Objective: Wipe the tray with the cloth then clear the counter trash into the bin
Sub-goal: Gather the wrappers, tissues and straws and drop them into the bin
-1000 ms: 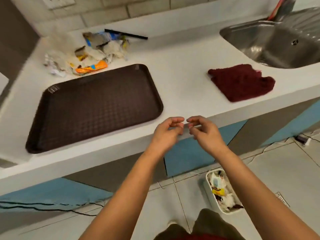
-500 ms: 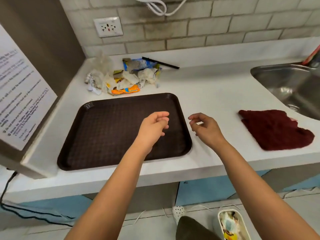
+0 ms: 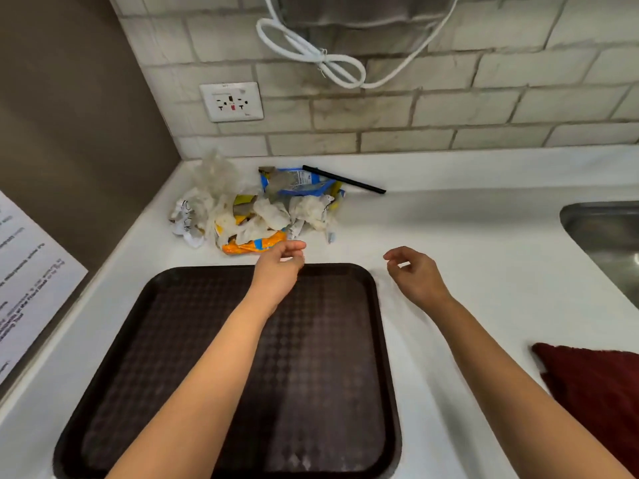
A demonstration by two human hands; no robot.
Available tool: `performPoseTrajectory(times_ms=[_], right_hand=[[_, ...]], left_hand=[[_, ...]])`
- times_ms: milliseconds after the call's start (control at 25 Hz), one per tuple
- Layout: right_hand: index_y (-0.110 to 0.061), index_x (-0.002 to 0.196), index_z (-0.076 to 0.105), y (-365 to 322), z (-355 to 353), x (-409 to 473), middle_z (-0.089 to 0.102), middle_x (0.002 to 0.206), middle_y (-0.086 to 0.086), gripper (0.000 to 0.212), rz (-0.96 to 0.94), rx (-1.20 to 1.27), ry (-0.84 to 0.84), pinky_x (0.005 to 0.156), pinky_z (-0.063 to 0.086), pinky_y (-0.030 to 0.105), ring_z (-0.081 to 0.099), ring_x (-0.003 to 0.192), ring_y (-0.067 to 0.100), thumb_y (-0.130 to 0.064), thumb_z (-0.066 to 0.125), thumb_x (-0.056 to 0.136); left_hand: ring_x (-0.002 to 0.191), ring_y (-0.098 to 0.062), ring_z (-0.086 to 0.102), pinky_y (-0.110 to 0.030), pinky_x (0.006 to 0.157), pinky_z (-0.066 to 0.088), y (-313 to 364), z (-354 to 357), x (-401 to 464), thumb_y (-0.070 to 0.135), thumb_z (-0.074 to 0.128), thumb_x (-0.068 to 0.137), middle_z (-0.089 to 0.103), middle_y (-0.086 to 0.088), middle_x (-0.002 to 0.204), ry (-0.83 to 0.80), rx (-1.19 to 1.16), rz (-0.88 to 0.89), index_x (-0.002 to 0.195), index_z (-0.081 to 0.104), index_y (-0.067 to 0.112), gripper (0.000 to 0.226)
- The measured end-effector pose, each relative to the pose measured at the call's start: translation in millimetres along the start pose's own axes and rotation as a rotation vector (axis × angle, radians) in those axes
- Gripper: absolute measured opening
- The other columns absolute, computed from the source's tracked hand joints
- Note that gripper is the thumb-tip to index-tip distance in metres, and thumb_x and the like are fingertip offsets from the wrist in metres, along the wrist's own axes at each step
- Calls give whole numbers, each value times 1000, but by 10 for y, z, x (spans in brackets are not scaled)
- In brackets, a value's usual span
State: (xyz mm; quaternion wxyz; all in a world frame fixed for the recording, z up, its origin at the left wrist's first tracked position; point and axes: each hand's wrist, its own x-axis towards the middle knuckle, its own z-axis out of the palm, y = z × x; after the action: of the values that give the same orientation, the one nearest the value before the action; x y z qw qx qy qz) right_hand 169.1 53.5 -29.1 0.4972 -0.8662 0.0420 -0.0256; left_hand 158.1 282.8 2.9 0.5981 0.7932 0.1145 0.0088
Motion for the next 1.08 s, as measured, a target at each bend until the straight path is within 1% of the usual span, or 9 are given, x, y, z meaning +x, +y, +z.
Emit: performPoseTrajectory(times_ms=[120,240,400,520,720,800,920,1000,1080], right_hand=[[-18,92,63,6,-11,470,60,97,1,18,-25,-38,3,65,40,20,54,66,10,-6,51,86],[-12,101,64,3,29,943,57,107,6,21,-65,-103,-20,75,40,22,54,84,16,-4,52,86],[-12,112,60,-2,82,1508,50,125,7,27,-128,-271,-44,86,39,23,54,106,25,-8,49,88],[-11,122,54,-1,136,1905,43,136,7,36,-202,-383,-37,98,37,28,45,122,26,-4,45,88],[-12,137,39,57,396,2282,31,148,6,51,-267,-557,-71,106,32,34,29,136,22,2,40,88],[-15,139,34,87,484,2380,33,148,4,55,-256,-602,-68,104,33,38,29,135,21,1,37,87],[-21,140,32,131,560,2520,45,139,3,51,-235,-700,-29,98,31,42,34,130,23,-8,37,91],[-20,137,37,156,579,2572,50,132,5,44,-221,-746,-22,97,30,41,39,124,26,-13,38,93],[-15,129,46,154,587,2571,55,122,9,36,-203,-695,9,93,34,40,48,112,30,-12,35,95]], left_hand=[[81,-11,56,-18,67,42,87,102,442,8,52,86,60,3,100,67,155,74,102,62,22,23],[99,-20,57,-17,79,39,123,244,821,8,54,85,59,-5,115,116,343,174,109,64,14,27],[118,-26,50,-19,95,35,184,366,1260,11,56,86,50,-11,131,88,512,297,122,57,11,35],[131,-23,37,-32,106,34,227,442,1589,21,56,87,38,-7,142,56,638,274,134,44,16,49],[137,-24,29,-41,109,33,263,681,1958,31,52,89,30,-6,149,46,699,175,145,25,15,64],[135,-26,33,-42,105,37,251,756,2046,31,49,90,33,-8,148,37,791,120,145,24,15,63],[127,-27,42,-40,97,38,209,845,2108,30,43,93,45,-8,138,81,896,103,140,34,15,50],[122,-26,47,-38,95,40,189,850,2124,28,41,95,52,-8,131,112,885,107,133,44,16,40],[114,-26,53,-34,86,42,219,775,2136,25,38,97,58,-8,123,141,834,91,125,52,17,32]])
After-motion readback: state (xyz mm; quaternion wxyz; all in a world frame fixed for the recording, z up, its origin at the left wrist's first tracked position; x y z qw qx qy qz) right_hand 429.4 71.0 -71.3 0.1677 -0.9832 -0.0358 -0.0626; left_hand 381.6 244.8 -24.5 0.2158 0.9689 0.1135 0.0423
